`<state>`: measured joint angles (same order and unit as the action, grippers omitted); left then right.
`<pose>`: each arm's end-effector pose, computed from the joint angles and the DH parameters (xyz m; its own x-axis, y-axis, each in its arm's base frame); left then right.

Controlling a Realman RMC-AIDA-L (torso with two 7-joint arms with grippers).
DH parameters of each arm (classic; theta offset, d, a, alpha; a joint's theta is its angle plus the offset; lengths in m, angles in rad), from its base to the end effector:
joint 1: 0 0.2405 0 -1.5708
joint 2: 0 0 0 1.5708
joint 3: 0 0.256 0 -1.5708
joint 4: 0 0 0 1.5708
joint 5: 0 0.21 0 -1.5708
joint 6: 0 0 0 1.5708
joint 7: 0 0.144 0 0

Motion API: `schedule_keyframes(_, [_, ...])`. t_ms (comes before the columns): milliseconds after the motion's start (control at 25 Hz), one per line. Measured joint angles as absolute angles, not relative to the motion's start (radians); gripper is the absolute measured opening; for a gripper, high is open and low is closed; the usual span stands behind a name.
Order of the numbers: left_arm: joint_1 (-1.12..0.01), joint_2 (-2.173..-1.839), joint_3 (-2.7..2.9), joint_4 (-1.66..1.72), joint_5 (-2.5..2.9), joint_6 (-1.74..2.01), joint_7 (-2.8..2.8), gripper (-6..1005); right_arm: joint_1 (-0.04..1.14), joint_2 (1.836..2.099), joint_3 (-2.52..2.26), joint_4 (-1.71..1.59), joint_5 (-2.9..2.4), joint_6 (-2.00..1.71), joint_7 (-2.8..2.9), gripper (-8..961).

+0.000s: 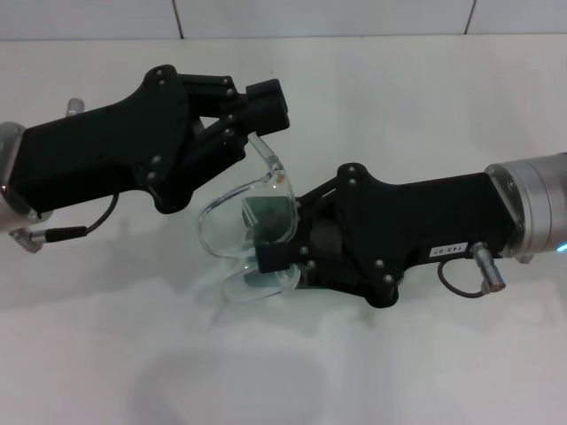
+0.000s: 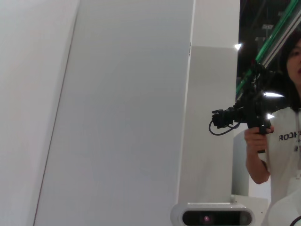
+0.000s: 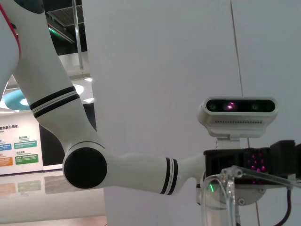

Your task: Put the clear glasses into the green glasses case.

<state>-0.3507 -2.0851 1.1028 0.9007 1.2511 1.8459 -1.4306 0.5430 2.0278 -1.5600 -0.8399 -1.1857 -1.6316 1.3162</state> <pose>-0.1777 0.2812 0.0401 0.5123 0.0934 0.8537 0.1382 -0.9901 0.0254 0.1227 0.2928 -0.0317 0.7029 -0.0472 -0.7097 0.0915 -0.9835 0.1560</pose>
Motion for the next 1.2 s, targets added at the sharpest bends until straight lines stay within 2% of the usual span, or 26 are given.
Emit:
schedule_keyframes(600, [-0.341, -2.07, 1.101, 0.9, 1.262, 1.849, -1.441, 84, 0.545, 2.017, -1.554, -0.84, -1.205, -1.632, 1.34, 95])
schedule_keyframes(1200, [-0.357, -2.068, 1.101, 0.9, 1.343, 1.846, -1.428, 85, 0.546, 2.02, -1.554, -0.904, -1.275, -1.637, 1.391, 94])
